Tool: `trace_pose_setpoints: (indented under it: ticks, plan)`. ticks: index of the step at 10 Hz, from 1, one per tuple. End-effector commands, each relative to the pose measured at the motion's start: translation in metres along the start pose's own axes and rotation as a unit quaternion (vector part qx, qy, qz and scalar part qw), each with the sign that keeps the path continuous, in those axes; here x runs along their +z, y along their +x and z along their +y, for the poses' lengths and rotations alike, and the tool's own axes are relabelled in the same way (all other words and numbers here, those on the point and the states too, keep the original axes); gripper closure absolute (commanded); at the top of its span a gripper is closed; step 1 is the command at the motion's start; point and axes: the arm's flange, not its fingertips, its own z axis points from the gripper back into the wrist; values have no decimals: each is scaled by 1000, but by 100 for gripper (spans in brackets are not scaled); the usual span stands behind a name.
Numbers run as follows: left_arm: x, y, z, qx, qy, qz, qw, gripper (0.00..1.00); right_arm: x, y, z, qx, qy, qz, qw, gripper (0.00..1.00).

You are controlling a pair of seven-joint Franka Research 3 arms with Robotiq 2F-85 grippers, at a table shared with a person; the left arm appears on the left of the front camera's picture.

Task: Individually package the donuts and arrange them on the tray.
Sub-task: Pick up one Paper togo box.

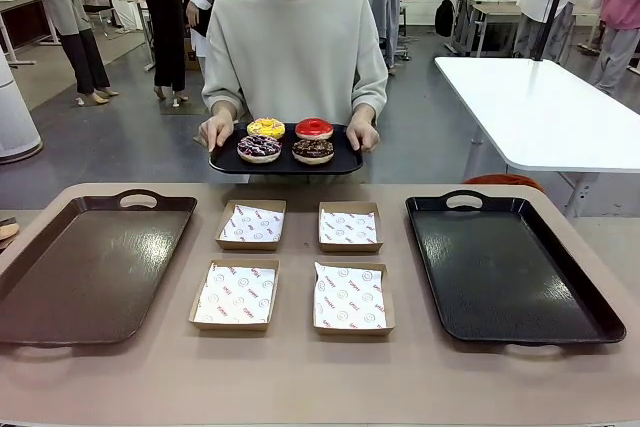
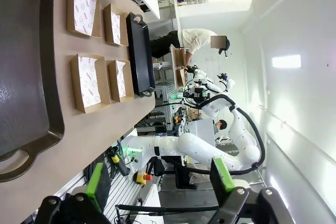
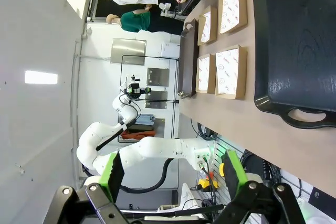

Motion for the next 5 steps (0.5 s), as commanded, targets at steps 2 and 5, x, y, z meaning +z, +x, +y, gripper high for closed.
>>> trace_pose_setpoints:
  ticks: [2,5]
  plan:
    - [1,2,-1,-3,-10,-5,1000,0,1,0,0,2,12,-3,1000,0]
    - [1,2,-1,-3,-10,-5,1000,0,1,0,0,2,12,-3,1000,0]
